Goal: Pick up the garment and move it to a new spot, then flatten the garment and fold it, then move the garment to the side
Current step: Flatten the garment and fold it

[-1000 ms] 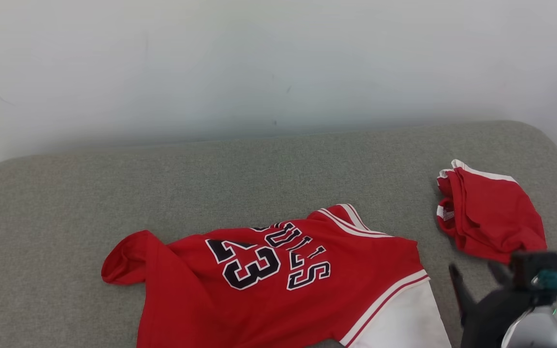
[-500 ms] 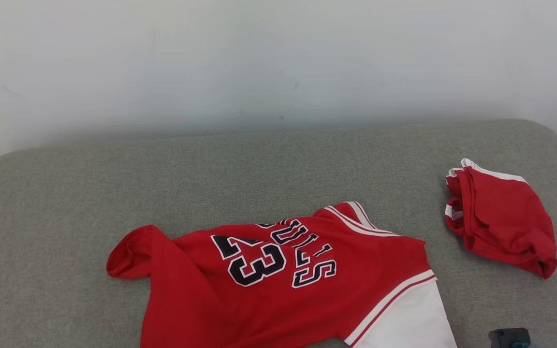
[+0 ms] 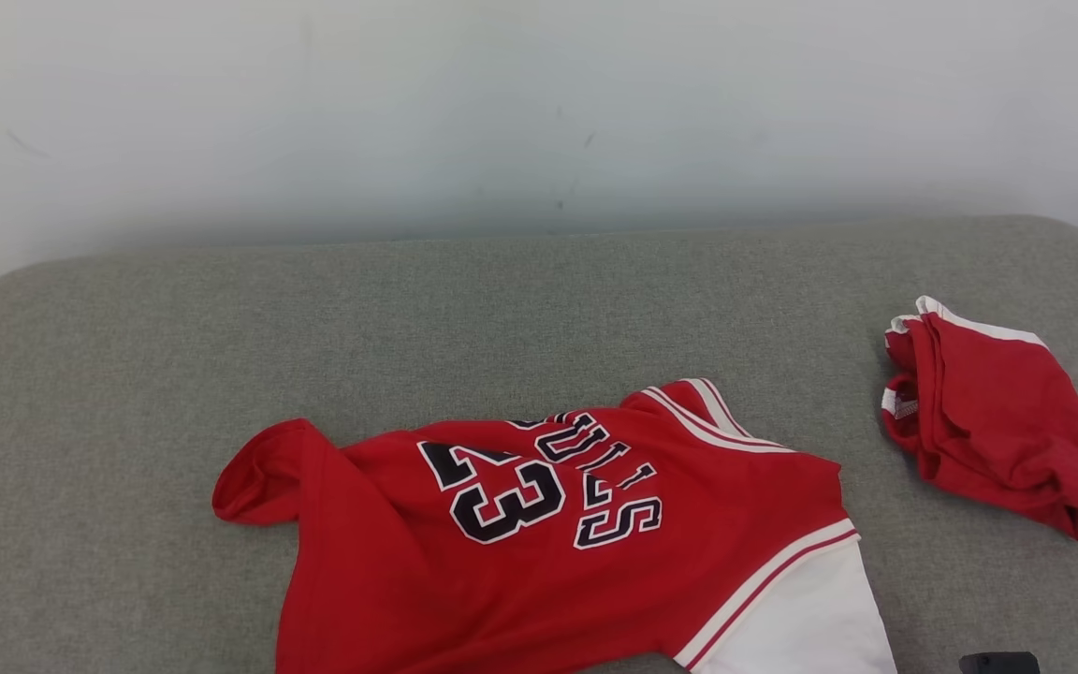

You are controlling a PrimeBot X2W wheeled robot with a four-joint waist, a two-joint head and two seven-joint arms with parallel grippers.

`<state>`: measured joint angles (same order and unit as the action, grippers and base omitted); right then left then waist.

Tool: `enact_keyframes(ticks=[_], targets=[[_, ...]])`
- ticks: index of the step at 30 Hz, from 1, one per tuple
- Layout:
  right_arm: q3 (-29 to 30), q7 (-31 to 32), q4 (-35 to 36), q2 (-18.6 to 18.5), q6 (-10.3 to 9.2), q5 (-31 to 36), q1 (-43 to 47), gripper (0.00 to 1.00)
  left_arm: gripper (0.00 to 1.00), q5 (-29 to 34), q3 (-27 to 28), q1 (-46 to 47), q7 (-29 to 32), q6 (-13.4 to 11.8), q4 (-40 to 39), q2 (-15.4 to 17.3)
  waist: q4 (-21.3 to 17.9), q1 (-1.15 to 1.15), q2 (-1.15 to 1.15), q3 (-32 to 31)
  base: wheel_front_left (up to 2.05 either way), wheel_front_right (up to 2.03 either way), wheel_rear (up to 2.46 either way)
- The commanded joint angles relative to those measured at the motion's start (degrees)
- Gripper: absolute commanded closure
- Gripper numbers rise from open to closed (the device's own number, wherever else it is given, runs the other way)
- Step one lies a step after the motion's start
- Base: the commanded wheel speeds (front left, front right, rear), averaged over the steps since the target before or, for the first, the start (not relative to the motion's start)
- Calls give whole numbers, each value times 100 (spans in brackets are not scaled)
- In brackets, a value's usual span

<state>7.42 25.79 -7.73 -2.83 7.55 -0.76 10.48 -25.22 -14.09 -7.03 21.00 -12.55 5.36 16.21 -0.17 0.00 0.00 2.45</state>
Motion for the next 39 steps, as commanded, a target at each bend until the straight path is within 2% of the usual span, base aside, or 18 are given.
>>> enact_keyframes(ticks=[1, 5, 6, 8, 9, 10, 11, 12, 13, 19, 26, 30, 33, 39], targets=[[29, -66, 4, 1, -11, -47, -24, 23, 100, -43, 15, 48, -44, 3, 23, 41, 30, 0, 0, 31, 0, 0, 0], [24, -105, 45, 2, -11, -81, -77, 18, 100, -59, 5, 97, -53, 9, 42, 54, 64, 0, 0, 57, 0, 0, 0], [16, -104, 48, 2, -11, -92, -81, 19, 100, -67, 1, 107, -53, 12, 49, 53, 72, 0, 0, 61, 0, 0, 0], [2, -100, 53, 2, -11, -93, -86, 28, 100, -75, -6, 128, -56, 18, 60, 52, 86, 0, 0, 64, 0, 0, 0], [-5, -97, 53, 2, -11, -102, -85, 54, 100, -81, -10, 134, -58, 20, 66, 52, 92, 0, 0, 64, 0, 0, 0], [-18, -87, 45, 2, -11, -106, -80, 62, 100, -83, -13, 139, -51, 21, 73, 52, 98, 0, 0, 64, 0, 0, 0], [-31, -80, 37, 2, -11, -108, -73, 73, 100, -85, -16, 140, -53, 20, 81, 52, 104, 0, 0, 65, 0, 0, 0], [-46, -77, 27, 2, -11, -103, -64, 94, 100, -85, -22, 142, -54, 20, 90, 51, 110, 0, 0, 65, 0, 0, 0], [-63, -64, 14, 2, -11, -93, -52, 100, 100, -84, -27, 148, -56, 21, 99, 51, 116, 0, 0, 63, 0, 0, 0], [-56, -82, -55, 2, -11, -74, 2, 100, 100, -101, -37, 185, -82, -2, 140, 57, 127, 0, 0, 32, 0, 0, 0], [29, -341, 159, 2, -11, -350, -193, 100, 100, -143, 74, 284, -256, -16, -47, 32, 110, 0, 0, -62, 0, 0, 0], [79, -504, 483, 0, -11, -740, -383, 100, 100, -457, 411, 449, -485, -46, -503, -84, 97, 0, 0, -164, 0, 0, 0], [140, -624, 787, 0, -11, -1313, -583, 100, 100, -799, 731, 614, -623, -39, -1006, -202, 71, 0, 0, -238, 0, 0, 0], [148, -767, 1464, 2, -10, -2215, -978, 100, 100, -1279, 1154, 940, -544, -153, -2094, -339, -43, 0, 0, -329, 0, 0, 0]])
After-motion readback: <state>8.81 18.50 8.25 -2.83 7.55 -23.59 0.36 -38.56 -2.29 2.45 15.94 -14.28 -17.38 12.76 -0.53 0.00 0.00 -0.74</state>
